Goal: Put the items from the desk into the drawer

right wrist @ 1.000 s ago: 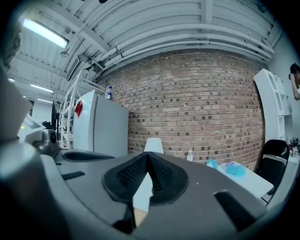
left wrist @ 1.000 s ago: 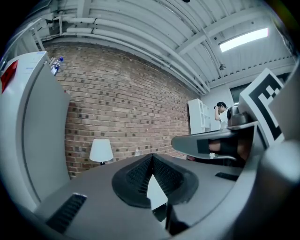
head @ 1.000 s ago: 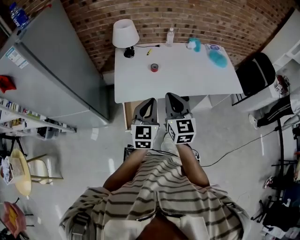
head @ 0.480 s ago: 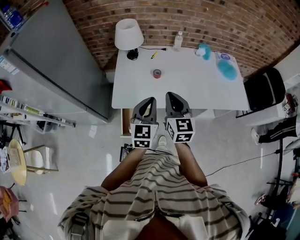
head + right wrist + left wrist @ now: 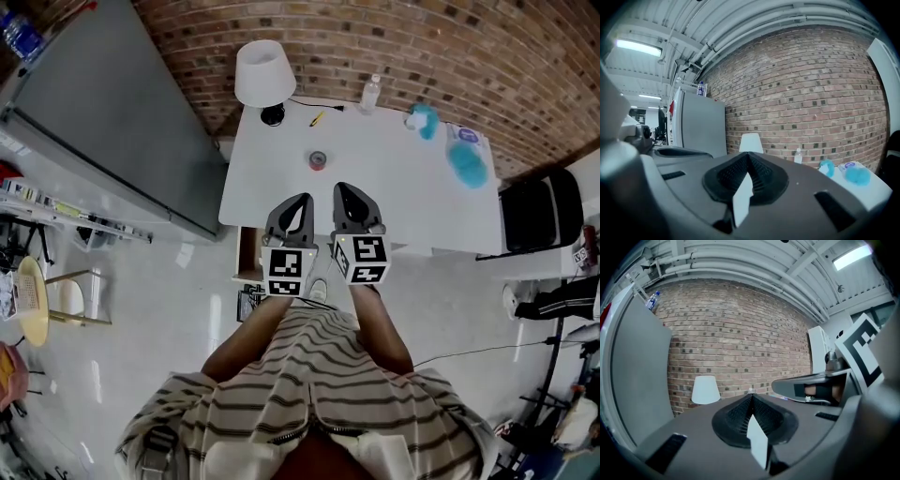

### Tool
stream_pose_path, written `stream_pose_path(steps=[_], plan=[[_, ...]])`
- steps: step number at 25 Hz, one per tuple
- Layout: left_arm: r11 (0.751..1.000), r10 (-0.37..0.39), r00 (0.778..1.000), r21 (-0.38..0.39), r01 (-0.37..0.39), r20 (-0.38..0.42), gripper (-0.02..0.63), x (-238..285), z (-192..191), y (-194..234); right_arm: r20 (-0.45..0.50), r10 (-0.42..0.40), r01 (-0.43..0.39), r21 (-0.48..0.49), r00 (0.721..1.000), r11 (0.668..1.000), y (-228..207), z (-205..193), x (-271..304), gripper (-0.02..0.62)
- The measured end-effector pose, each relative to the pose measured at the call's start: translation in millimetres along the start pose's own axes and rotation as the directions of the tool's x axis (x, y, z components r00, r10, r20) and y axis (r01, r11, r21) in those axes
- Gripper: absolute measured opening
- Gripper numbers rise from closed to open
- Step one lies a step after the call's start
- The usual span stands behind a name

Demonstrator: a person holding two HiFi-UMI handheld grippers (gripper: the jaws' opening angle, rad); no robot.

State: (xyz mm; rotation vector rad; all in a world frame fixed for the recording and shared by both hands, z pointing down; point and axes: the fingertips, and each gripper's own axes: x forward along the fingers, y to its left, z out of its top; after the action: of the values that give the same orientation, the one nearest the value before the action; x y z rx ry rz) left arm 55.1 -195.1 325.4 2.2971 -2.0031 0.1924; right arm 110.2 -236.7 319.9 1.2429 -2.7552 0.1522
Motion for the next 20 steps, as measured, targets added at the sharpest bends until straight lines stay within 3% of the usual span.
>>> stream_pose_path(steps=[10, 20], plan=[[0.998, 0.051, 0.997, -0.021, -0.053, -0.065, 0.008, 29, -15, 12, -0.105, 0.115, -0.111, 0.043, 0.988, 0.993, -14, -28, 40, 0.011], [0.998, 0.05, 0.992, -0.04, -0.054, -0.113, 0.008, 48, -34, 47, -0.259, 0.156, -0.173, -0.042, 0.953, 0.984, -27, -52, 106, 0.011]])
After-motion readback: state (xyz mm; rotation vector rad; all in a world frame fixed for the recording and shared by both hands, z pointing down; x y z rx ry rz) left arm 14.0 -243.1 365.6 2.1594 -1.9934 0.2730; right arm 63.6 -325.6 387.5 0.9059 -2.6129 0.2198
